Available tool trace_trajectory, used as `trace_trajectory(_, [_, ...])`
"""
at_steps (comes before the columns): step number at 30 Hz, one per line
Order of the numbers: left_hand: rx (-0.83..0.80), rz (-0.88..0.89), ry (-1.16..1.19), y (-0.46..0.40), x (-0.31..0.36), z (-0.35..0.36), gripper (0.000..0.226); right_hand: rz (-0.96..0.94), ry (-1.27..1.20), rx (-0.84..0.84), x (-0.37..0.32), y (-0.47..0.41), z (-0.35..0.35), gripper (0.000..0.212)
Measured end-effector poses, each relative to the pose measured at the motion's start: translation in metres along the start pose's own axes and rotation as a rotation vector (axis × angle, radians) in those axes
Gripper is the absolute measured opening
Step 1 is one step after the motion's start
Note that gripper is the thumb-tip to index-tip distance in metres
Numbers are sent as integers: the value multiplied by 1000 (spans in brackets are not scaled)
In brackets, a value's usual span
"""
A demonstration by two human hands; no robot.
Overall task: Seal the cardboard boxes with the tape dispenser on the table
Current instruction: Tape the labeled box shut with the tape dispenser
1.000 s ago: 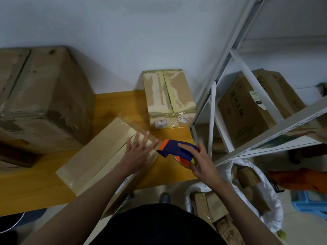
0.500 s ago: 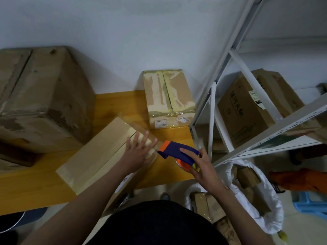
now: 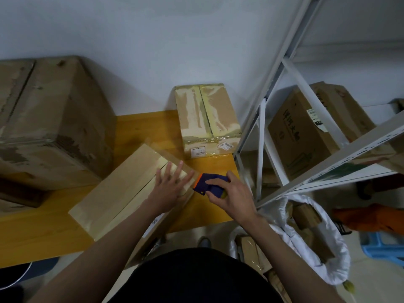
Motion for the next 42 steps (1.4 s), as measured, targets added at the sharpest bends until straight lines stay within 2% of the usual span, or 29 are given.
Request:
trace_trajectory(3, [22,9,25,0,-3,3,79,-15,69,-46,-1,2,11,31])
trace_trajectory(6, [46,5,48,-2,-4,4,82,58,101,-76,20,18,19,25])
trace_trajectory(12, [97,20,66,-4,-5,6,85,194,-33,-9,34,16,9,34])
trace_trajectory(18, [197,-190,342,-12,14,-8,77,223,-100,23,44,19,11,33])
trace_trajectory(22, [173,-306,257,-23,19,-16,77,233,-141,52,49,21,6,34])
trace_trajectory(26, [154,-338,207,-31,21,-13,79,241,-170,98,50,17,-4,34])
trace_trajectory(30, [188,-338,283,-28,21,-15,81,229,-205,122,48,9,-10,34])
trace_trajectory(32, [235,-315,380,-22,18,-18,77,222,-232,137,47,5,-10,34])
trace_trajectory(34, [286,-213,390,-17,17,-18,64,219,-253,151,47,1,-11,33])
trace_trajectory(37, [409,99,47,-14,22,-17,44,220,-258,160,45,-6,-11,32])
trace_trajectory(39, [461,224,-35,-14,21,-20,28,218,-265,159,43,-9,-10,33])
trace_trajectory(40, [438,251,-16,-15,20,-22,26,214,-268,157,43,-11,-10,33])
trace_trajectory(42, [310,248,73,-19,15,-22,38,205,-272,154,42,-12,-9,33])
Point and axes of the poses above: each hand's wrist, its own y-axis away from the middle knuckle, its own z-axis out of the palm, x = y × z, the point moved 5 cm from there along -y, towards the middle knuckle, and after that the axes turned 2 degrees about -x, right-handed, at the moved point
